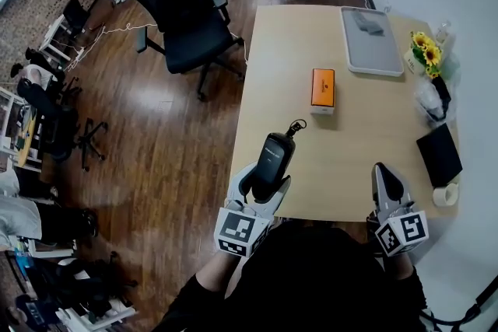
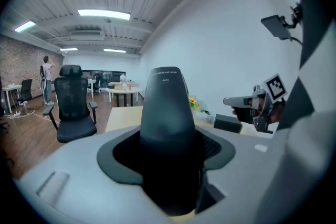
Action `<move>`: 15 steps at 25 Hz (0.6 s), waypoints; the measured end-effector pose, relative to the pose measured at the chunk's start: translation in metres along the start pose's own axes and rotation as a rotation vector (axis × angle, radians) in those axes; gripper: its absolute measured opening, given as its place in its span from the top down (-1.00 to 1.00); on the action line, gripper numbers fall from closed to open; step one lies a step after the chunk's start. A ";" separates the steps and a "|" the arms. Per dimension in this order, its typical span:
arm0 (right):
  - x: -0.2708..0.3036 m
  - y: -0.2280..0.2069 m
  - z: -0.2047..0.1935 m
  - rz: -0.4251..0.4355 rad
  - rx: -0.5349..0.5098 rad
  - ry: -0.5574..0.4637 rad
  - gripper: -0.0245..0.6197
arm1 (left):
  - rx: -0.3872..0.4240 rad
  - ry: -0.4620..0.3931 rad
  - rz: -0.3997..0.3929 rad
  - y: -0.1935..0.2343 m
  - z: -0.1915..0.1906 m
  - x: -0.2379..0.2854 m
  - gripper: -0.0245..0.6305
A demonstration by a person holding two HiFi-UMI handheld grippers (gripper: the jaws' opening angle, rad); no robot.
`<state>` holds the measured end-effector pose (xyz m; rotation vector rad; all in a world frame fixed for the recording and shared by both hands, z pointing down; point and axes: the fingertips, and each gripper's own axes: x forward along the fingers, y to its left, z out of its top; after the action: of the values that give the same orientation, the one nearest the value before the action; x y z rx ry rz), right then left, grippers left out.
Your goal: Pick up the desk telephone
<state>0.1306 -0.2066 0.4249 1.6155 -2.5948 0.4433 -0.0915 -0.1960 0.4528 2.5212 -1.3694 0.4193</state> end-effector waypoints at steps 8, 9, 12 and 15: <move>0.001 -0.004 -0.001 0.003 -0.002 0.001 0.92 | 0.041 -0.112 0.047 -0.009 0.026 -0.001 0.12; 0.001 -0.004 -0.001 0.001 -0.001 0.001 0.92 | 0.038 -0.109 0.046 -0.009 0.026 -0.001 0.12; -0.001 -0.006 -0.001 -0.005 0.000 -0.001 0.92 | 0.038 -0.101 0.050 -0.009 0.025 -0.001 0.12; -0.002 -0.009 -0.002 -0.012 0.002 -0.002 0.92 | 0.046 -0.111 0.057 -0.008 0.026 0.001 0.12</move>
<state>0.1397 -0.2080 0.4280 1.6325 -2.5850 0.4447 -0.0806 -0.2009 0.4279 2.5828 -1.4908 0.3300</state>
